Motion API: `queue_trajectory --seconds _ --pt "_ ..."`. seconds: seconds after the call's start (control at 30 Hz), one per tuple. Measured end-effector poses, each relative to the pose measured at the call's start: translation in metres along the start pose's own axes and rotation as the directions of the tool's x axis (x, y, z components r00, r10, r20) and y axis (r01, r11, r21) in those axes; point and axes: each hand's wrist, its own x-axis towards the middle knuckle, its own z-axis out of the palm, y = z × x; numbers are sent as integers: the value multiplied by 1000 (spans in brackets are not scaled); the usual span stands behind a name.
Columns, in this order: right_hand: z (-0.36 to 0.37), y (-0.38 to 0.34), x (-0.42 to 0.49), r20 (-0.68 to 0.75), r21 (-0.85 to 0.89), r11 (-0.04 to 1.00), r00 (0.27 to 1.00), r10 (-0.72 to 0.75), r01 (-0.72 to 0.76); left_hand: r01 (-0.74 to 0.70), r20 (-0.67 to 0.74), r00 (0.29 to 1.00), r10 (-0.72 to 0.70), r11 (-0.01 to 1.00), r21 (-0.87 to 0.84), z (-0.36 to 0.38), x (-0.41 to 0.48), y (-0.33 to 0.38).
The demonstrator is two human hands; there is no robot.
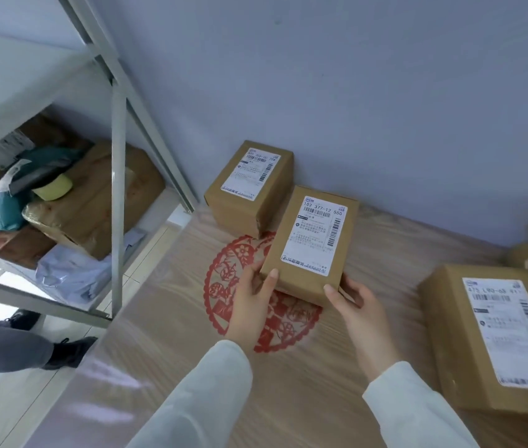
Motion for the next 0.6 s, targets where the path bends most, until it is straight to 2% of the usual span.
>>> queue_trajectory --seconds 0.17,0.3,0.43,0.6 --pt "10 -3 17 -23 -10 1000 1000 1 -1 15 7 1000 -15 999 34 1 26 1" --pt "14 -5 21 -15 -64 996 998 -66 65 -17 18 1000 17 1000 3 1 34 1" --pt "18 2 21 -13 -176 972 987 -163 158 -110 -116 985 126 985 135 -6 38 -14" --pt "25 4 31 -40 -218 953 973 -226 213 -120 -206 965 164 971 209 -6 51 -18"
